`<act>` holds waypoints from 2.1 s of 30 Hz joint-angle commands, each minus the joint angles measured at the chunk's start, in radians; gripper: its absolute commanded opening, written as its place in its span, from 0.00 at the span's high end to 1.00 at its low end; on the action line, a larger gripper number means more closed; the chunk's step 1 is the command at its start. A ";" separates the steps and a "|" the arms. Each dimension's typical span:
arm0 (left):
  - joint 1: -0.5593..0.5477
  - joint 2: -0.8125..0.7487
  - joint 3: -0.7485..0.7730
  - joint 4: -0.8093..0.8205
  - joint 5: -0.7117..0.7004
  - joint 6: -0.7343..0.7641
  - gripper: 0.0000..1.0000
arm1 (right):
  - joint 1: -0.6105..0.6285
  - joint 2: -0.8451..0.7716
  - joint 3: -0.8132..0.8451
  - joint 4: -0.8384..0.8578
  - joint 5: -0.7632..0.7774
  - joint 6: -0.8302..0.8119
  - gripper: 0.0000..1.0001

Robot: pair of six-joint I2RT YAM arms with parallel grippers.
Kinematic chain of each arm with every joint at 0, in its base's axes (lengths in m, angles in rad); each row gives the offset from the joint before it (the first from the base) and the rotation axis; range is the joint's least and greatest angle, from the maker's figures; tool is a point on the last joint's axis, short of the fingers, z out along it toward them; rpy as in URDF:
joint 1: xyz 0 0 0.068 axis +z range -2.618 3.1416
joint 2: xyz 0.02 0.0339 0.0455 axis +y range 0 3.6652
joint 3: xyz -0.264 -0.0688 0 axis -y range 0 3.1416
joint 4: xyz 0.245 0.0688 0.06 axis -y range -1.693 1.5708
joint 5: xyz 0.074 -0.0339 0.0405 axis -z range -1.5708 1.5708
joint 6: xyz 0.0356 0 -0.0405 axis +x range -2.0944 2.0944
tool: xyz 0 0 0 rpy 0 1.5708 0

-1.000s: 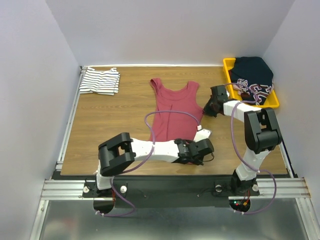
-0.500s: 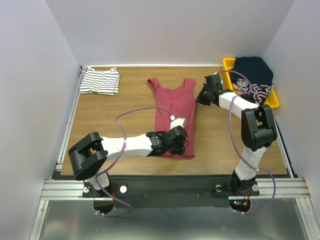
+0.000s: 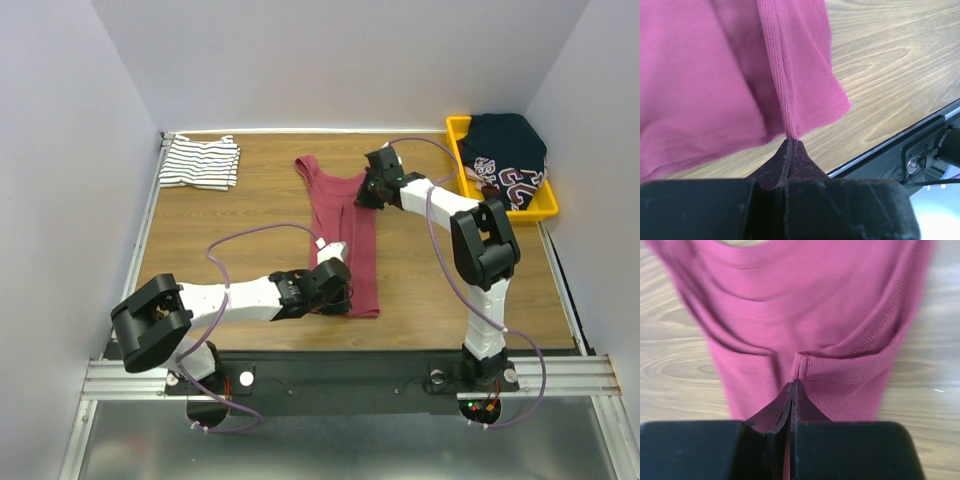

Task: Fold and stack the tank tops
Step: Fold the tank top

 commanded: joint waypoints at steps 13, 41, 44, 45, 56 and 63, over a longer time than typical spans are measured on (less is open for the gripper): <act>0.006 -0.088 -0.107 0.033 0.020 -0.074 1.00 | 0.068 0.080 0.129 -0.007 0.064 0.018 1.00; 0.018 -0.264 -0.003 -0.089 -0.044 -0.039 0.59 | 0.085 0.057 0.204 -0.010 0.023 -0.042 0.41; 0.041 -0.290 0.029 -0.180 -0.078 -0.050 0.59 | 0.085 0.034 0.221 -0.024 0.011 -0.053 0.36; 0.050 -0.311 0.041 -0.209 -0.122 -0.063 0.58 | 0.085 0.010 0.220 -0.030 0.009 -0.060 0.36; 0.276 -0.431 -0.185 -0.274 -0.156 -0.188 0.74 | 0.094 -0.417 -0.283 -0.062 0.001 -0.027 0.35; 0.291 -0.420 -0.351 -0.079 -0.023 -0.139 0.66 | 0.143 -0.722 -0.696 -0.053 -0.008 0.067 0.36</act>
